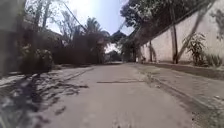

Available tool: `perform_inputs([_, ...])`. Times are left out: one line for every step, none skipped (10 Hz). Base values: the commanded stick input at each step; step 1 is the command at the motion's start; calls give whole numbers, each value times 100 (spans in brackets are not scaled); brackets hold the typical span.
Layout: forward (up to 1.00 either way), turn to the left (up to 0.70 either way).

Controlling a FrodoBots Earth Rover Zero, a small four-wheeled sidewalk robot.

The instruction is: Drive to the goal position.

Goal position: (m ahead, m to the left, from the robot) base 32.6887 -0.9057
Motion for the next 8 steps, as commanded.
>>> perform_inputs([100,-30])
perform_inputs([100,-17])
perform_inputs([100,9])
perform_inputs([100,9])
perform_inputs([100,7])
perform_inputs([100,-18])
perform_inputs([100,-23])
perform_inputs([100,2])
